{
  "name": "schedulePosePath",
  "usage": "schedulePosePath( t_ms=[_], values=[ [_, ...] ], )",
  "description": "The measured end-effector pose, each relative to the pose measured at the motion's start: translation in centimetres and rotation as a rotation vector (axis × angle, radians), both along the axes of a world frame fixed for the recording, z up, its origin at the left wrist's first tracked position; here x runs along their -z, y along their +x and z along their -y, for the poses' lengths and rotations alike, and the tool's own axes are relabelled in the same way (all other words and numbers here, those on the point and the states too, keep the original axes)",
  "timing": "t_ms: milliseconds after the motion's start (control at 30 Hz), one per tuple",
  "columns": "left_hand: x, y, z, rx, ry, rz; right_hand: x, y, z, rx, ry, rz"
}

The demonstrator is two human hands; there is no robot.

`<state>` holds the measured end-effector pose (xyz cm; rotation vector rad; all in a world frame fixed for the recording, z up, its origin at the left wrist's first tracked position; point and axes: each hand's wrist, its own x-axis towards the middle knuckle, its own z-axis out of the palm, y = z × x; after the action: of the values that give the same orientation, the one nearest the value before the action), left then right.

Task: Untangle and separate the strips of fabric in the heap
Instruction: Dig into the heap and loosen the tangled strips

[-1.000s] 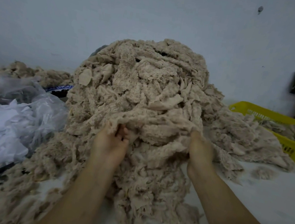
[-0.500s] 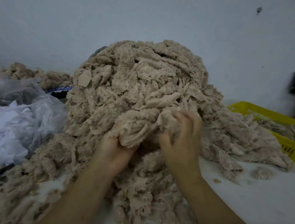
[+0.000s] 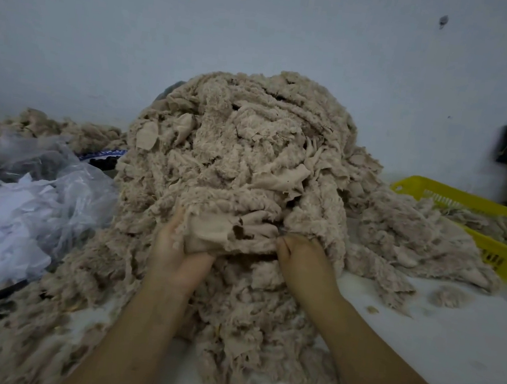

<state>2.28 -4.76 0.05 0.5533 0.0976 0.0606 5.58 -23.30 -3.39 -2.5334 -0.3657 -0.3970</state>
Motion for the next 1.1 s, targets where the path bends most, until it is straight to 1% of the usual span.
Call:
schedulePosePath(
  t_ms=[67, 200, 267, 333, 367, 400, 433, 467, 533, 600, 700, 767, 800, 900, 967, 1100],
  values=[
    [0.1, 0.2, -0.2, -0.007, 0.003, 0.014, 0.1, 0.1, 0.3, 0.030, 0.029, -0.027],
    [0.3, 0.6, 0.0, 0.050, 0.010, 0.029, 0.2, -0.4, 0.2, 0.046, 0.009, -0.018],
    [0.5, 0.5, 0.5, 0.098, 0.031, 0.010, -0.1, -0.7, -0.2, -0.004, 0.080, 0.017],
    [0.6, 0.2, 1.3, 0.142, 0.085, -0.027, -0.8, -1.3, -0.7, -0.096, 0.193, 0.051],
    [0.5, 0.0, 1.7, 0.148, 0.144, -0.048, -1.1, -1.7, -1.0, -0.153, 0.296, 0.040],
    [0.5, 0.0, 2.0, 0.150, 0.231, -0.054, -1.4, -2.2, -1.3, -0.202, 0.440, -0.016],
    [0.5, 0.0, 2.3, 0.156, 0.326, -0.041, -1.8, -2.7, -1.5, -0.237, 0.591, -0.111],
    [0.5, -0.1, 2.5, 0.160, 0.424, -0.019, -1.9, -2.9, -1.7, -0.258, 0.699, -0.216],
    [0.2, -0.5, 2.9, 0.178, 0.614, 0.044, -1.5, -2.3, -1.6, -0.294, 0.827, -0.393],
    [0.3, -1.0, 3.3, 0.189, 0.849, 0.097, -0.8, -1.1, -1.1, -0.294, 0.958, -0.515],
    [1.3, -1.3, 3.9, 0.287, 1.111, 0.184, -0.8, -0.3, -0.9, -0.248, 1.133, -0.570],
    [1.7, -1.3, 4.3, 0.267, 1.281, 0.251, -0.8, -0.2, -0.9, -0.201, 1.187, -0.568],
    [1.8, -1.3, 4.4, 0.267, 1.328, 0.277, -0.8, -0.1, -0.9, -0.163, 1.204, -0.559],
    [1.5, -1.6, 4.4, 0.309, 1.329, 0.315, -1.1, 0.1, -0.6, -0.061, 1.212, -0.513],
    [1.4, -1.8, 4.4, 0.315, 1.316, 0.305, -1.4, 0.0, -0.4, -0.028, 1.249, -0.493],
    [1.8, -1.4, 4.1, 0.276, 1.221, 0.261, -1.4, -0.2, -0.4, -0.006, 1.295, -0.477]
  ],
)
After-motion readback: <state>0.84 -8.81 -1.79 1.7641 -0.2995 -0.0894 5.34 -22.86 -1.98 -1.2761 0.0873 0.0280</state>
